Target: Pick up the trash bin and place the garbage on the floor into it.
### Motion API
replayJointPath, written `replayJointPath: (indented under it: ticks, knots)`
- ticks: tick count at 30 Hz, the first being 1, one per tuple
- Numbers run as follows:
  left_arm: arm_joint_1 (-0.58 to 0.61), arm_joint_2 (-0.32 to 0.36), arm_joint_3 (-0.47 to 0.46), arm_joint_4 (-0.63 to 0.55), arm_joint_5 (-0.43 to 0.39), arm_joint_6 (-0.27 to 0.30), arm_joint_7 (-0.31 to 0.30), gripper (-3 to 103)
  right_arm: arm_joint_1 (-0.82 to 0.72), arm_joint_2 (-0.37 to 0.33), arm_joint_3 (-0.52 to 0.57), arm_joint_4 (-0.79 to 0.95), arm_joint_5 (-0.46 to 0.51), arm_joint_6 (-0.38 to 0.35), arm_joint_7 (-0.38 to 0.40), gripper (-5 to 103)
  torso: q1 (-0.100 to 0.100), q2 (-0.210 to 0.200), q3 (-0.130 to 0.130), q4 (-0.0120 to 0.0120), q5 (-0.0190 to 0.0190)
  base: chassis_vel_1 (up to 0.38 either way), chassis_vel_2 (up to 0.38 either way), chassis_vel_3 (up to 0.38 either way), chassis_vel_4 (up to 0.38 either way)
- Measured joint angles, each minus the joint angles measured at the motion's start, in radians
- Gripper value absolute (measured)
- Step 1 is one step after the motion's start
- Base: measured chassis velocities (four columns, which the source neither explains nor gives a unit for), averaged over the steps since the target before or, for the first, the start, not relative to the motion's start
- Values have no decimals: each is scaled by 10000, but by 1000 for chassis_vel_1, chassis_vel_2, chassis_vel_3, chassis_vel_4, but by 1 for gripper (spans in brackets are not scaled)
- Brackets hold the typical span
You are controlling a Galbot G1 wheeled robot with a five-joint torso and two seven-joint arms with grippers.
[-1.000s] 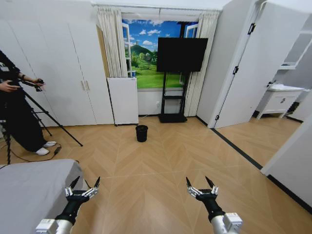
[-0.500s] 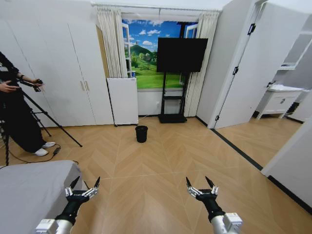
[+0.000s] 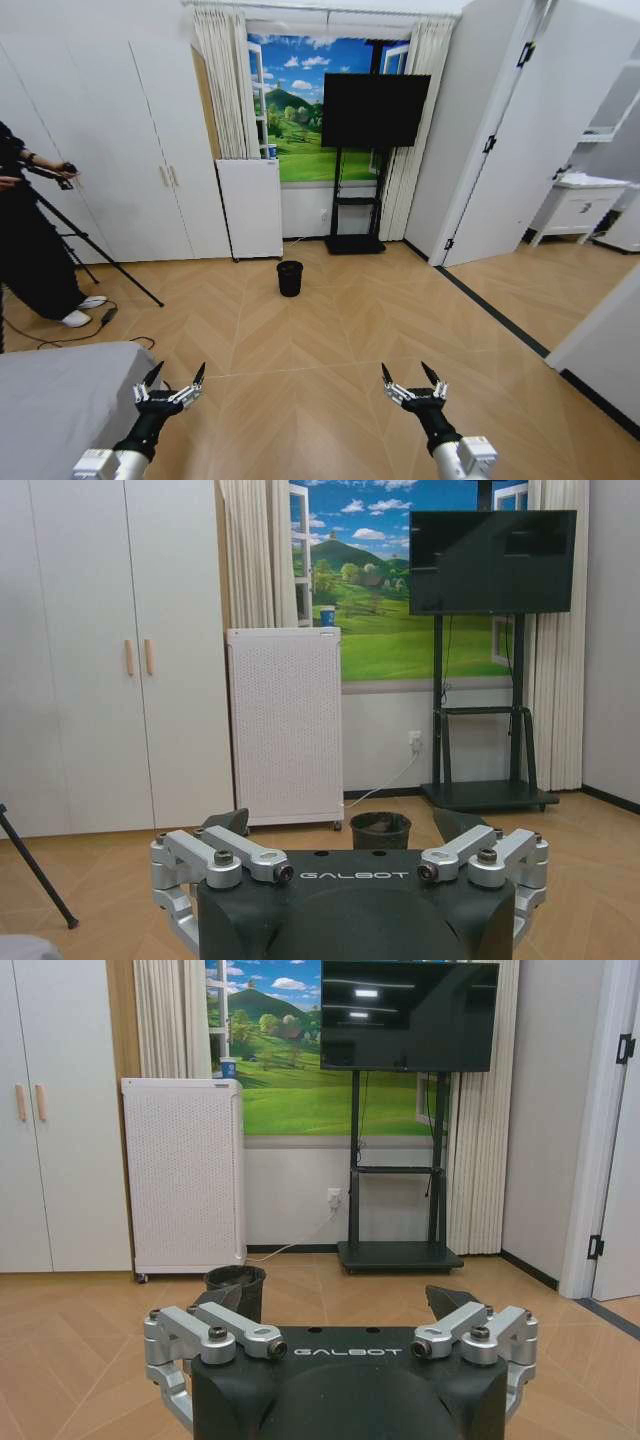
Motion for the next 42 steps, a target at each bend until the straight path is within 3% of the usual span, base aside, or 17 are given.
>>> replayJointPath:
  ticks: [42]
  knots:
    - [-2, 0, 0, 0, 0, 0, -2, 100, 2, 0, -1, 0, 0, 0, 0, 100, 4, -3, 0, -1, -1, 0, 0, 0, 0]
